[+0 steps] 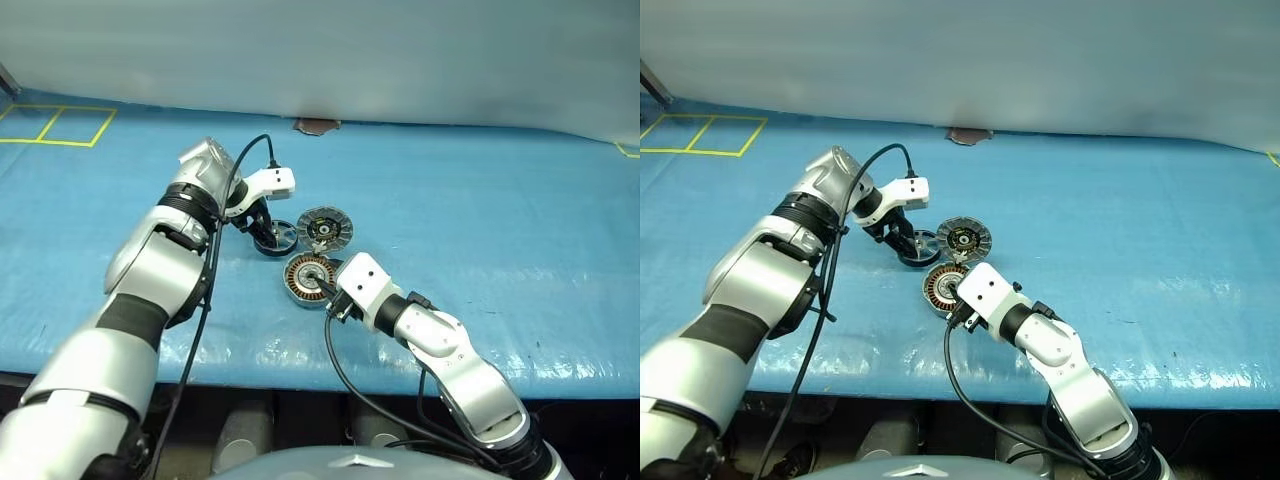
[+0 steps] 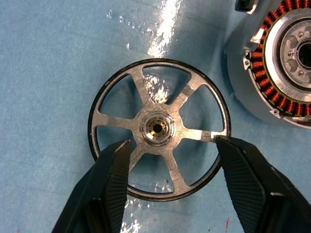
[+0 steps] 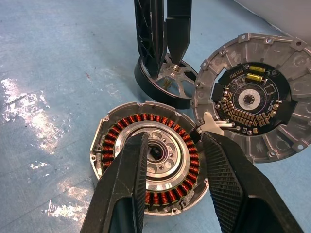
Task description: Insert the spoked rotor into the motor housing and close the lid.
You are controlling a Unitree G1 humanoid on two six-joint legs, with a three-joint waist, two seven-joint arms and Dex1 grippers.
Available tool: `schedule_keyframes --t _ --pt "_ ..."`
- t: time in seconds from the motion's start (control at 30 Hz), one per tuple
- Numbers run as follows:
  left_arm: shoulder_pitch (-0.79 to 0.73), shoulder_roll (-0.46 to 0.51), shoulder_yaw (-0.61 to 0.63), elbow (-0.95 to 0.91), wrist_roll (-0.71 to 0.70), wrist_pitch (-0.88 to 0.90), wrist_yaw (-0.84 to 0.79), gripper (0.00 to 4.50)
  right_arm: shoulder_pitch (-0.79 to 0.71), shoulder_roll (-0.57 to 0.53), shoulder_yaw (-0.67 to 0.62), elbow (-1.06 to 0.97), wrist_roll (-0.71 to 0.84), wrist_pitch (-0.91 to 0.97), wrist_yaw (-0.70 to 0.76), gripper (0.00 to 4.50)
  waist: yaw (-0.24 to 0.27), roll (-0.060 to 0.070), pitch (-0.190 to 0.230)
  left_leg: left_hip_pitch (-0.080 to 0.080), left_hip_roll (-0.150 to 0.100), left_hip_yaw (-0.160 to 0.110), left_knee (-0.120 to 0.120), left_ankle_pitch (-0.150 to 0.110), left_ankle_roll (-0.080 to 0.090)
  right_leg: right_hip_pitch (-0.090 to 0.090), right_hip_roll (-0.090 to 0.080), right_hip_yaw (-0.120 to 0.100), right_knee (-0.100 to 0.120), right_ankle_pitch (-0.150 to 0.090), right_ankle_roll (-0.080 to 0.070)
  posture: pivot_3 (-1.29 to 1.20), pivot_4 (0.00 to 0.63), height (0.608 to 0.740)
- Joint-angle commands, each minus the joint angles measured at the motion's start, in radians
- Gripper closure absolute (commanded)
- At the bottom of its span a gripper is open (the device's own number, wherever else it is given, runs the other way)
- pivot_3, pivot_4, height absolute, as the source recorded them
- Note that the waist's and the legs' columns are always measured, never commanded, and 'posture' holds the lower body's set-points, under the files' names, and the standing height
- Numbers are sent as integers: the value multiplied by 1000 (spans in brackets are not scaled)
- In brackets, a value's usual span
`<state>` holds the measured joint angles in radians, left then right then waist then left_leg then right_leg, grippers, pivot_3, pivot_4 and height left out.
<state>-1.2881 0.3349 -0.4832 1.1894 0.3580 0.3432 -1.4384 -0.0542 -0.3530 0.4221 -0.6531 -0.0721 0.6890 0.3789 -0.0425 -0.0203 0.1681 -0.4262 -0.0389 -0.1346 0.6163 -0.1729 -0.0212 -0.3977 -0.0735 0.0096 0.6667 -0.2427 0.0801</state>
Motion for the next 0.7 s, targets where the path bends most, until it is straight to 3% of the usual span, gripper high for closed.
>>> schedule_keyframes --t 0.03,0.07,0.7 --pt "-14 2 -4 10 19 -15 5 2323 1 6 -22 -50 -4 1 -14 2640 0 0 0 0 0 0 0 0 0 0 0 0 0 0 0 0 150 740" --pt "-14 2 -2 12 22 -17 7 2655 1 6 -23 -50 -4 1 -15 2640 0 0 0 0 0 0 0 0 0 0 0 0 0 0 0 0 150 740" --pt "19 33 -17 -4 55 -69 -32 2655 -2 6 -31 -50 -3 2 -21 2640 0 0 0 0 0 0 3 0 0 0 0 0 3 0 0 0 150 740"
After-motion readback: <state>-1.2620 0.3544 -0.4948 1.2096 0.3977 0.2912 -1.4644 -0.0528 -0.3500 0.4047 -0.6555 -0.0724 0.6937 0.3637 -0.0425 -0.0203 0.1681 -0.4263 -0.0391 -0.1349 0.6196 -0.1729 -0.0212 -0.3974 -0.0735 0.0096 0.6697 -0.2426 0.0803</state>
